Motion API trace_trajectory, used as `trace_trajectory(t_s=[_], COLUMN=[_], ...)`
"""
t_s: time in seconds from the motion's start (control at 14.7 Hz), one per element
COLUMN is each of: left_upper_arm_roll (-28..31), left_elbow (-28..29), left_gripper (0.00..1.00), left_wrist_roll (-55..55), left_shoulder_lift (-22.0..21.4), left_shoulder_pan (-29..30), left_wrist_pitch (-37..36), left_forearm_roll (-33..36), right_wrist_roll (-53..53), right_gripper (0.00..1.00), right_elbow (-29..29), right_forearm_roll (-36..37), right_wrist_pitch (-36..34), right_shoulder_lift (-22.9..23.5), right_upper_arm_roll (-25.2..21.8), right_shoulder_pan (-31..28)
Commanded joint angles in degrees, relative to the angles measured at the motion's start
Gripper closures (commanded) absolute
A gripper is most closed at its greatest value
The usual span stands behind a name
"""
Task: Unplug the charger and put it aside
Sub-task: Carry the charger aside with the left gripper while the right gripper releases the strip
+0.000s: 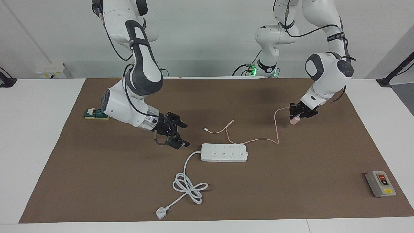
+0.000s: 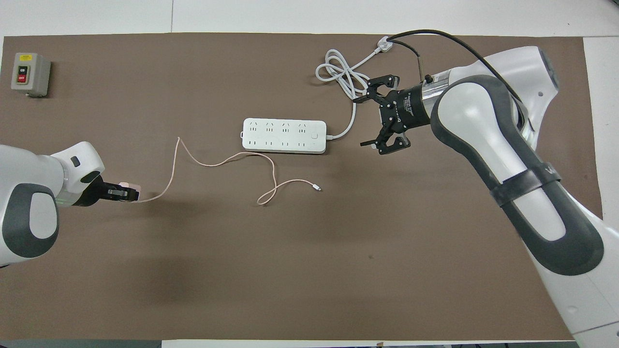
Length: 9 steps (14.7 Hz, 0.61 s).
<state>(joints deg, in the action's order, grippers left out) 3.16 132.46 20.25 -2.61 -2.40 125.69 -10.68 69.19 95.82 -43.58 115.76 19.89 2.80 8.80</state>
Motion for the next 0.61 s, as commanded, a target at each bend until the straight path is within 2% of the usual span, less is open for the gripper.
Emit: trace_trajectory(t_s=[0.0, 0.27, 0.54], left_upper_arm_roll=[-0.4, -0.3, -0.2], left_elbow=[5.9, 8.3, 10.4], left_gripper=[1.00, 1.00, 1.00], left_wrist_roll=[0.9, 0.4, 1.1], left_shoulder_lift=[-3.4, -3.4, -3.0], left_shoulder_pan=[1.4, 2.2, 4.5], left_wrist_pitch=[2.5, 3.6, 8.2], left_forearm_roll=[-1.3, -1.3, -1.3], right_wrist_roll=[-1.7, -13.8, -29.3], right_gripper=[0.00, 0.00, 0.00], right_elbow=[2.0, 2.0, 1.9], right_forearm_roll=[8.1, 14.5, 24.8], right_wrist_pitch=[-2.6, -7.8, -12.4], right_shoulder_lift=[-5.1, -7.8, -10.7], right_upper_arm_roll=[0.5, 0.5, 0.5], right_shoulder_pan=[-1.4, -4.7, -6.9])
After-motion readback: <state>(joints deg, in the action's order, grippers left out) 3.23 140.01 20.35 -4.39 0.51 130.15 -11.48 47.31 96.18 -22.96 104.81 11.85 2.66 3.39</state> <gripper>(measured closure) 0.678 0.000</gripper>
